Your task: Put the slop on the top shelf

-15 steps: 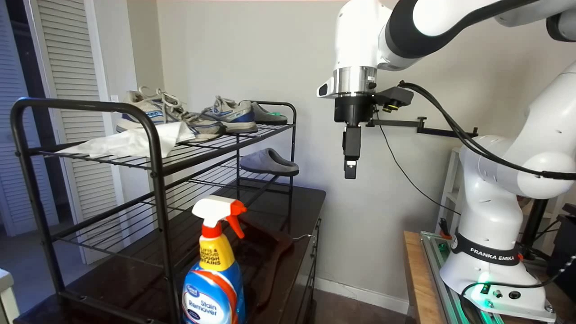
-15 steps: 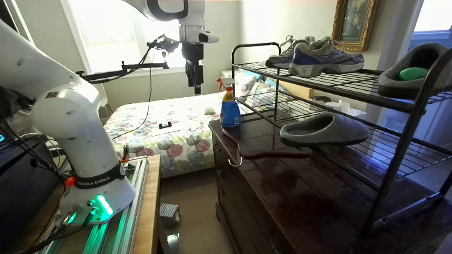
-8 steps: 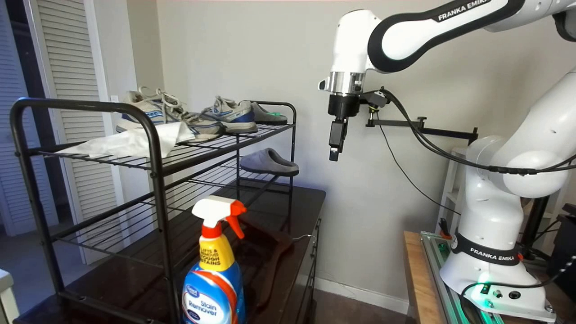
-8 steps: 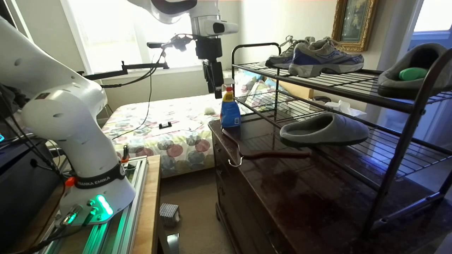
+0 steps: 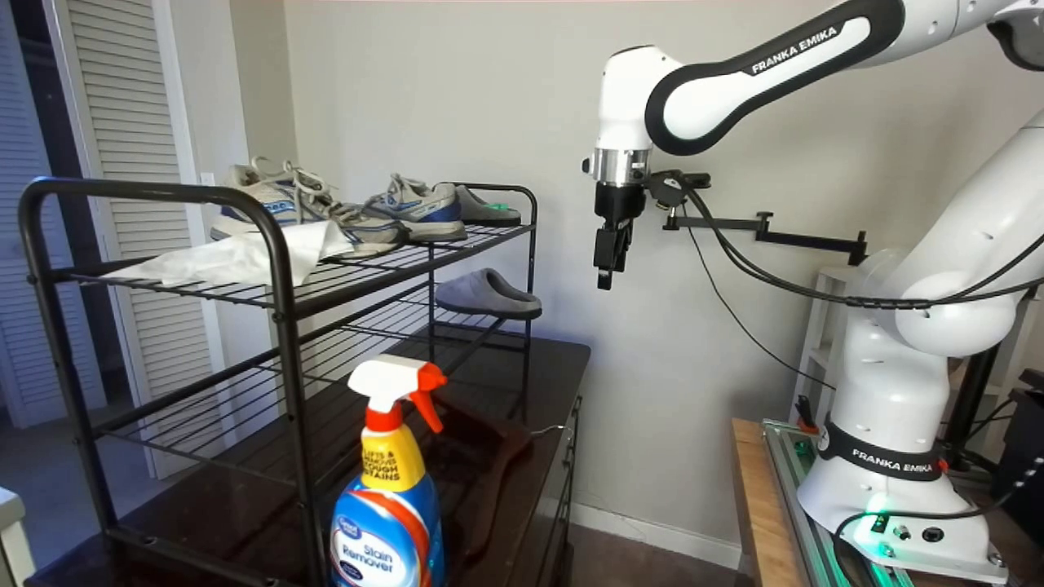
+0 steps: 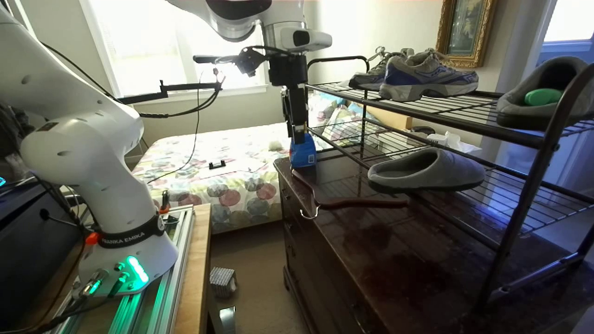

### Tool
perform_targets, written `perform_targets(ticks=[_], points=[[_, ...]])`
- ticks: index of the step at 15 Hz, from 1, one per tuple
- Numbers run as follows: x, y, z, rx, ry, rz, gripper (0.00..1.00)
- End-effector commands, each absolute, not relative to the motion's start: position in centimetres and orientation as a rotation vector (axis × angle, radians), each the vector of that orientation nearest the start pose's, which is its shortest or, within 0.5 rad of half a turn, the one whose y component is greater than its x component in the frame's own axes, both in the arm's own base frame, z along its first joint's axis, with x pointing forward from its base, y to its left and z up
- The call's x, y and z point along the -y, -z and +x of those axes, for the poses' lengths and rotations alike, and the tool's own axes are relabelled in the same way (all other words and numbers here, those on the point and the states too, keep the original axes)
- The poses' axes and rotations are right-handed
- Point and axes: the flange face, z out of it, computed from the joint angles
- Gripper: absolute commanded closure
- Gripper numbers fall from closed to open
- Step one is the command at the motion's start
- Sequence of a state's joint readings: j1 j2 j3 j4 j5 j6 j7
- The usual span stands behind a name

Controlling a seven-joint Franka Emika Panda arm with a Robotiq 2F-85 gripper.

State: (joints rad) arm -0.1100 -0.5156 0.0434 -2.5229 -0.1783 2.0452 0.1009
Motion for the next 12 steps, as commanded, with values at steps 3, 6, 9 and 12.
perform_targets(ticks=[3, 6, 9, 12], points=[[5.3, -46.3, 39.4, -0.128, 0.099, -3.245, 0.0], [8.7, -47.4, 38.8, -0.054, 0.255, -3.129, 0.0], [12.1, -47.2, 39.1, 0.098, 0.295, -3.096, 0.0], [13.8, -46.7, 39.8, 0.164, 0.296, -3.075, 0.0]])
